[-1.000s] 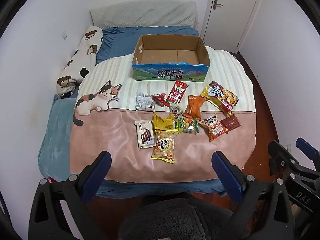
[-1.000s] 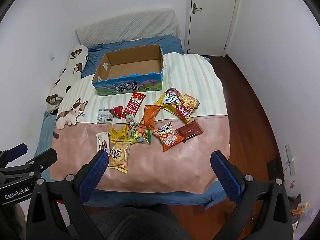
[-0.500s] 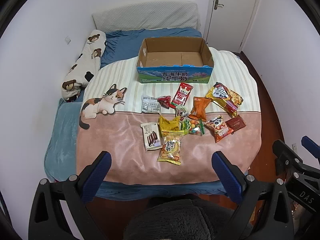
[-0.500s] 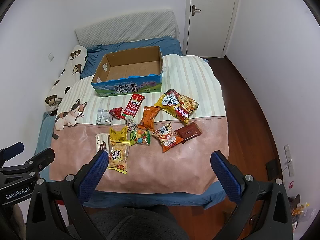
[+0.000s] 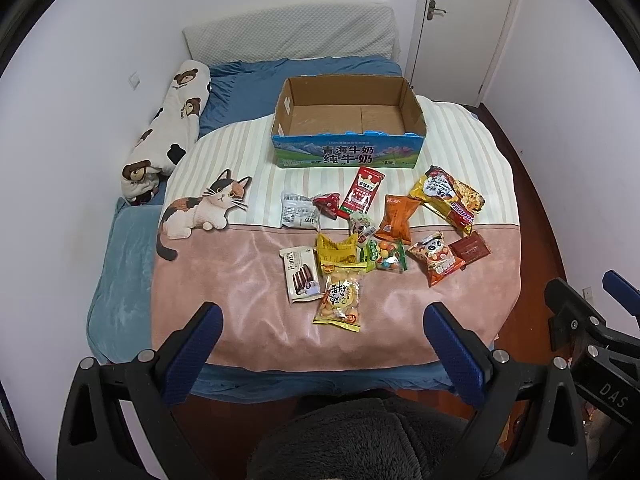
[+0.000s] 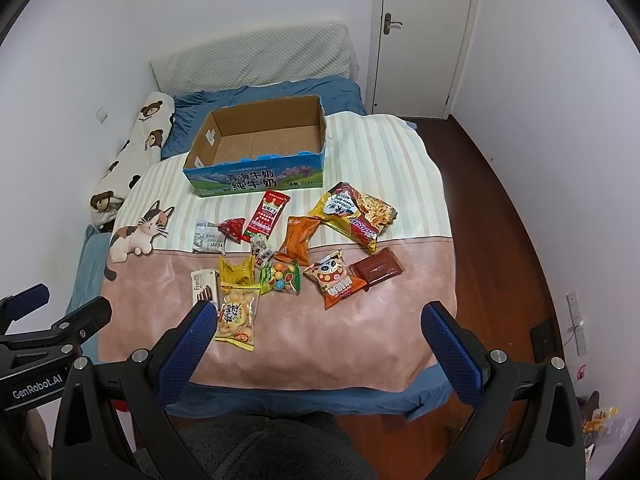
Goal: Organize snacks
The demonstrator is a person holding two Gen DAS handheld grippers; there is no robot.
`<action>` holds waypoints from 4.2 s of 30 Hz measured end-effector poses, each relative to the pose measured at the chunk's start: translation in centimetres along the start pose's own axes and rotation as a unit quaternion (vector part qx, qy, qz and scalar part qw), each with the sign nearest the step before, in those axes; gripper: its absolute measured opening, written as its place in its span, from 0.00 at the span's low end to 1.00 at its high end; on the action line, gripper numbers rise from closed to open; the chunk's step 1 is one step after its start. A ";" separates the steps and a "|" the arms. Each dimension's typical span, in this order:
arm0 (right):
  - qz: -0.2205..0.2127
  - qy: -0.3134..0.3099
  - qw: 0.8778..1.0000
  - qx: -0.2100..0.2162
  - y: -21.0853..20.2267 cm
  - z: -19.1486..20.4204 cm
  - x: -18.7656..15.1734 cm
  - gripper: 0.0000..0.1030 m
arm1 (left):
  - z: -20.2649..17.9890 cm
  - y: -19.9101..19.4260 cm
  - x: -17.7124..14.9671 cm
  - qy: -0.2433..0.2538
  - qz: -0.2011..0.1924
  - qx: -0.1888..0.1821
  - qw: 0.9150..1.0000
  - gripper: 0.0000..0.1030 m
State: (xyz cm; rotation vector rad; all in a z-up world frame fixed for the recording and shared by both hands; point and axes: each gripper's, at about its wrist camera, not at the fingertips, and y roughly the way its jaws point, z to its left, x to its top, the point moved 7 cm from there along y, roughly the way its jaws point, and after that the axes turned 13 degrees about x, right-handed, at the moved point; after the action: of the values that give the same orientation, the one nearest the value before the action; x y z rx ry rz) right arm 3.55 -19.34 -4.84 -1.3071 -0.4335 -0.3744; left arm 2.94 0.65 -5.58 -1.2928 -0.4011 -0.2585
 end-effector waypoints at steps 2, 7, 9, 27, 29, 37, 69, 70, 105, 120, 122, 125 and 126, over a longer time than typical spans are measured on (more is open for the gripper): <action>0.001 0.000 1.000 -0.001 0.0 0.0 0.0 1.00 | -0.1 0.0 0.1 0.001 0.000 0.001 1.000 1.00; -0.003 -0.001 1.000 -0.001 0.0 0.0 0.1 1.00 | -0.1 0.0 0.1 0.000 0.001 0.001 1.000 1.00; -0.003 -0.002 1.000 -0.001 0.0 0.0 0.1 1.00 | 0.0 0.0 0.0 0.000 0.000 0.001 1.000 1.00; -0.005 -0.004 1.000 -0.001 0.0 0.0 0.0 1.00 | -0.1 0.0 0.4 -0.003 -0.003 -0.001 1.000 1.00; -0.005 -0.004 1.000 -0.001 0.0 0.0 0.0 1.00 | -0.1 0.1 0.4 -0.003 -0.004 0.000 1.000 1.00; -0.004 -0.005 1.000 0.000 0.1 0.0 0.1 1.00 | 0.1 0.1 0.6 -0.005 -0.005 -0.001 1.000 1.00; 0.061 0.065 0.996 0.020 10.9 -3.9 0.4 1.00 | 0.6 10.3 1.9 -0.041 0.053 0.028 0.997 1.00; 0.066 0.066 0.995 0.021 12.0 -4.3 0.8 1.00 | 0.3 11.0 2.1 -0.037 0.056 0.029 0.997 1.00; 0.320 -0.104 0.940 0.055 44.8 -18.0 8.3 0.93 | -20.5 36.5 8.0 0.008 0.209 -0.045 0.977 0.99; 0.296 0.075 0.945 0.118 43.6 -22.3 8.4 0.95 | -24.1 38.9 10.5 0.000 0.220 -0.087 0.972 0.58; 0.302 0.035 0.946 0.109 44.8 -21.0 8.4 0.95 | -23.4 39.1 10.9 -0.020 0.231 -0.086 0.969 0.58; 0.287 0.041 0.952 0.094 45.0 -20.8 8.3 0.92 | -21.2 40.1 11.3 -0.029 0.239 -0.084 0.967 0.60; 0.283 0.051 0.953 0.095 44.8 -20.6 8.2 0.87 | -20.9 40.6 11.6 -0.027 0.240 -0.086 0.967 0.60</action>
State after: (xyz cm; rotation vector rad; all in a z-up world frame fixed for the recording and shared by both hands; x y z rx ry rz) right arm 34.86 -29.66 -42.42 -1.1575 0.0048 0.0828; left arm 32.85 -8.55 -40.79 -1.5268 -0.1021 0.1545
